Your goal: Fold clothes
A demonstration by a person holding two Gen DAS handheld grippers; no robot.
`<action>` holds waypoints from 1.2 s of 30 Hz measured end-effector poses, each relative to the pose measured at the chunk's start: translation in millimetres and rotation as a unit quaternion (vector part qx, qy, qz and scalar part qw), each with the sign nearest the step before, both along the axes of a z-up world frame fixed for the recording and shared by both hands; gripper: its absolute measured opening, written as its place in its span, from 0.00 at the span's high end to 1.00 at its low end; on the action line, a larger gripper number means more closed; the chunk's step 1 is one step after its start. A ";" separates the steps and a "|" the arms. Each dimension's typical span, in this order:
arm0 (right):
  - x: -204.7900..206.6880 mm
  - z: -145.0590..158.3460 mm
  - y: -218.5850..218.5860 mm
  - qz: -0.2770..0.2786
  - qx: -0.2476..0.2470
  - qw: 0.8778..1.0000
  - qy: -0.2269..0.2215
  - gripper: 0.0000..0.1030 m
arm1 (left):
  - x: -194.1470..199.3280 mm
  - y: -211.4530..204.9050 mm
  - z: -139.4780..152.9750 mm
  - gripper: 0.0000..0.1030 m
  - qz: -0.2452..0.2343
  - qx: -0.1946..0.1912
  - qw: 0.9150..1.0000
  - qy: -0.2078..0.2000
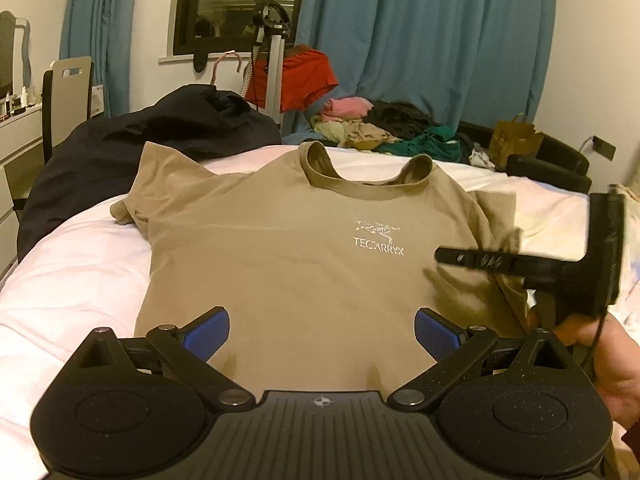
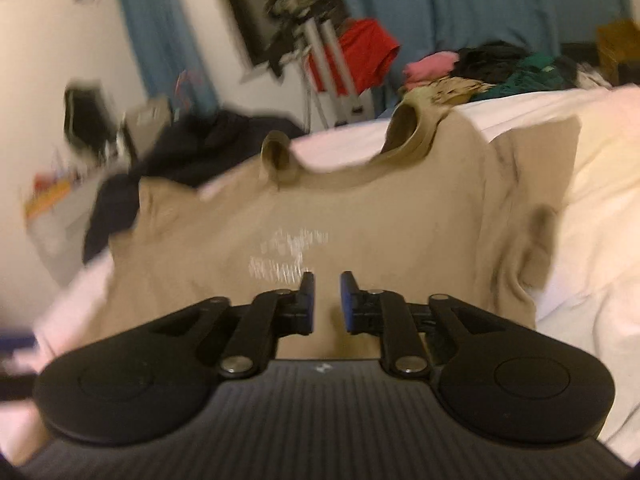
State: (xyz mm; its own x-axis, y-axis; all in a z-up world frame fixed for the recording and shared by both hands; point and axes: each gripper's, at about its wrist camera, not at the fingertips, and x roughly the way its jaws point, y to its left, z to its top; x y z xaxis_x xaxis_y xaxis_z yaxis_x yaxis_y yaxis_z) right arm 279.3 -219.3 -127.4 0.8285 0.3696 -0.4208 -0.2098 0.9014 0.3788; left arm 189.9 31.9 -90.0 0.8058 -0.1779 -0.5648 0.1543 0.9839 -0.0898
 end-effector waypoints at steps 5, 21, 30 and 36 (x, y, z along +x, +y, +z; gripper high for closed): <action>-22.6 33.7 -46.2 -0.067 0.118 0.987 -0.087 0.20 | -0.3 2.5 0.7 0.03 0.001 -0.011 1.000 0.003; 23.5 -49.7 -149.8 -0.230 0.201 0.948 0.091 0.26 | 2.4 -0.2 -6.1 0.03 0.001 -0.009 1.000 0.016; 45.6 -28.2 -92.9 -0.176 0.094 0.978 0.063 0.87 | 6.9 1.2 -9.6 0.03 0.003 -0.009 1.000 0.020; 37.7 1.5 -10.1 -0.108 -0.092 0.989 -0.047 0.90 | 2.8 5.2 -6.0 0.03 0.014 -0.013 1.000 0.010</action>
